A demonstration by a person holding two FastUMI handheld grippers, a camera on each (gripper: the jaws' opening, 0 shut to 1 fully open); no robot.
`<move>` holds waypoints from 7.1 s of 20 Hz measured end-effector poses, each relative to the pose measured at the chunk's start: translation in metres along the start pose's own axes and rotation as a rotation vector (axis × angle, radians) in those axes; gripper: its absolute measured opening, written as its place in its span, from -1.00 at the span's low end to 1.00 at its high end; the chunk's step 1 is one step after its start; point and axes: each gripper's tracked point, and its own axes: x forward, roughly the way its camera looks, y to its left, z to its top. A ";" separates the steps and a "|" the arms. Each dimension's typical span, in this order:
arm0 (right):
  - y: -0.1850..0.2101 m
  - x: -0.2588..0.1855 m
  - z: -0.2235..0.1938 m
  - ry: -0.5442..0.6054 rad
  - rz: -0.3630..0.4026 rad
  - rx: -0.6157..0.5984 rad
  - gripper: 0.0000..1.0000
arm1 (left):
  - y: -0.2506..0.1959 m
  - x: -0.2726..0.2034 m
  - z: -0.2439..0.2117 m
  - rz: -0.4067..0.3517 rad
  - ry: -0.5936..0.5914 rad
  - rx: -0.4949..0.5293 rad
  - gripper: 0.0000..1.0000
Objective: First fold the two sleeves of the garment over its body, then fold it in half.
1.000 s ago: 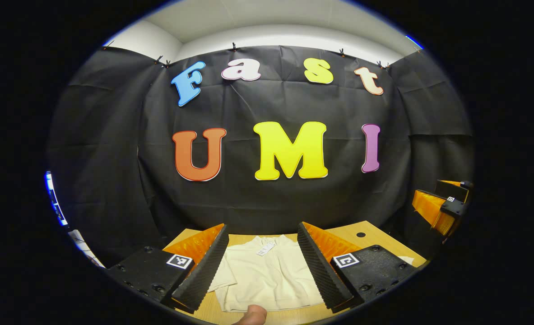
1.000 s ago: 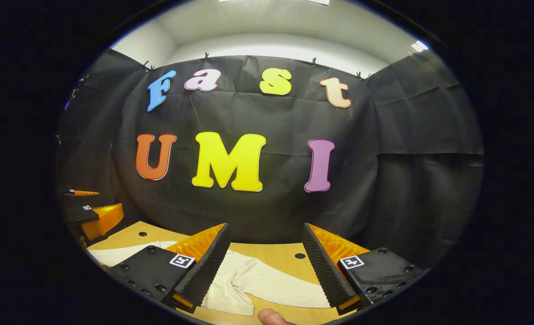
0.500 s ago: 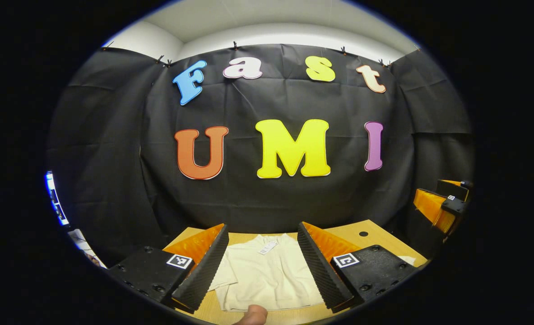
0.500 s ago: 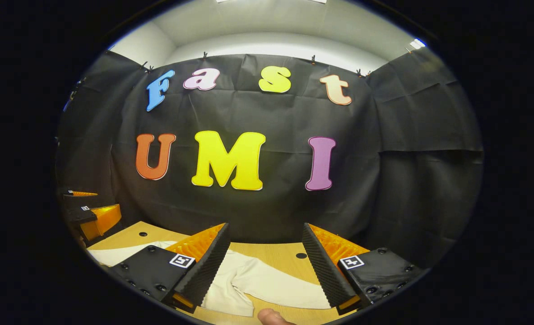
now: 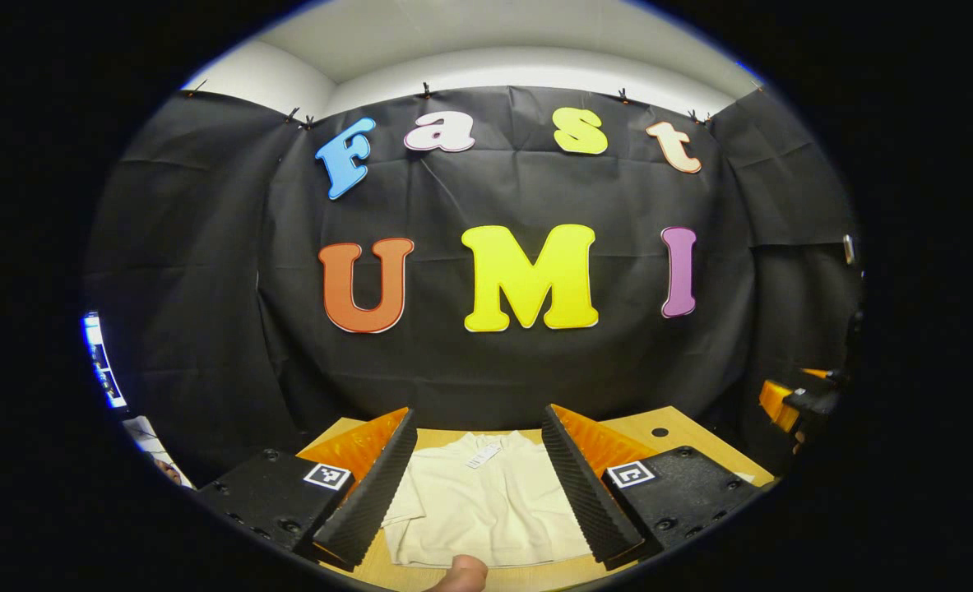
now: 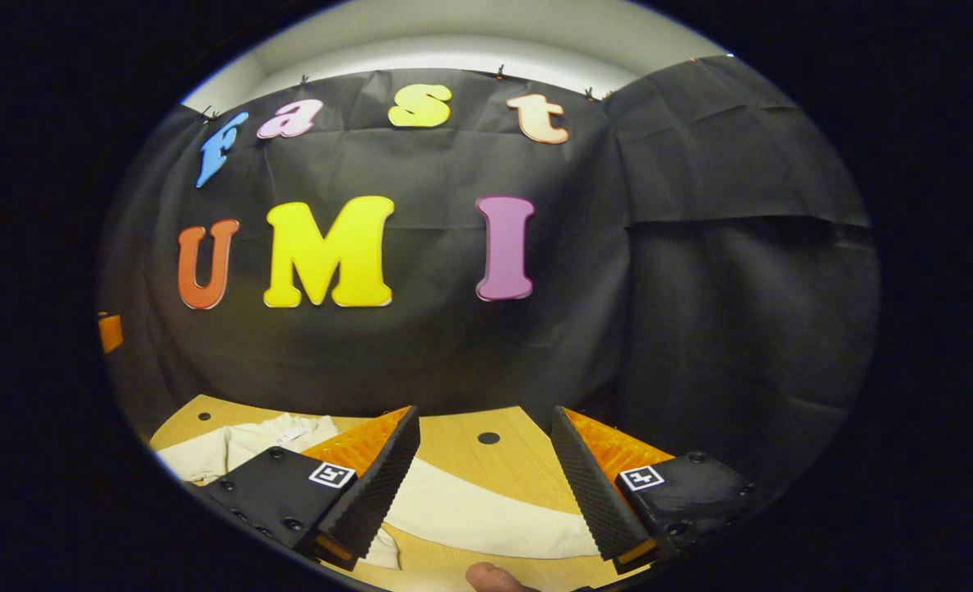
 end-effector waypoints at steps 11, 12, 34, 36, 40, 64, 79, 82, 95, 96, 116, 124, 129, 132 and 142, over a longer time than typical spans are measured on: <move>-0.154 0.051 -0.255 0.680 -0.239 0.219 0.97 | -0.037 -0.021 0.011 0.107 -0.023 0.096 0.79; -0.161 0.052 -0.267 0.722 -0.248 0.241 0.95 | -0.039 -0.023 0.013 0.117 -0.029 0.108 0.94; -0.166 0.079 -0.312 1.176 -0.347 0.384 -0.11 | 0.051 -0.003 -0.027 0.159 0.087 0.171 0.98; -0.163 0.081 -0.311 1.186 -0.337 0.368 -0.12 | 0.061 -0.005 -0.031 0.169 0.086 0.164 0.98; -0.163 0.081 -0.311 1.200 -0.345 0.359 -0.12 | 0.078 -0.003 -0.045 0.186 0.130 0.153 0.98; 0.021 0.100 -0.135 0.964 -0.157 0.255 -1.00 | 0.126 0.035 -0.051 0.052 0.064 0.053 0.98; 0.372 0.141 -0.118 0.870 0.245 -0.012 -1.00 | 0.223 0.048 -0.116 0.043 0.184 -0.007 0.99; 0.424 0.134 -0.134 0.897 0.296 -0.010 -0.99 | 0.243 0.046 -0.123 0.058 0.190 -0.006 0.99; 0.612 0.075 -0.213 0.966 0.565 -0.108 -0.99 | 0.287 0.023 -0.164 0.113 0.251 0.001 0.99; 0.619 0.070 -0.221 0.964 0.578 -0.139 -0.99 | 0.287 0.022 -0.165 0.112 0.253 0.010 0.99; 0.559 0.038 -0.135 0.741 0.591 -0.175 0.94 | 0.339 -0.022 -0.235 0.376 0.435 -0.117 0.99; 0.427 -0.011 -0.016 0.521 0.644 -0.167 0.94 | 0.390 -0.061 -0.319 0.696 0.669 -0.336 0.99; 0.339 -0.048 0.020 0.490 0.576 -0.077 0.87 | 0.409 -0.075 -0.371 0.769 0.773 -0.443 1.00; 0.304 -0.068 0.029 0.476 0.529 -0.034 0.94 | 0.413 -0.078 -0.388 0.802 0.824 -0.488 0.99; 0.311 -0.102 0.006 0.484 0.605 -0.100 0.94 | 0.415 -0.086 -0.425 0.871 0.949 -0.612 1.00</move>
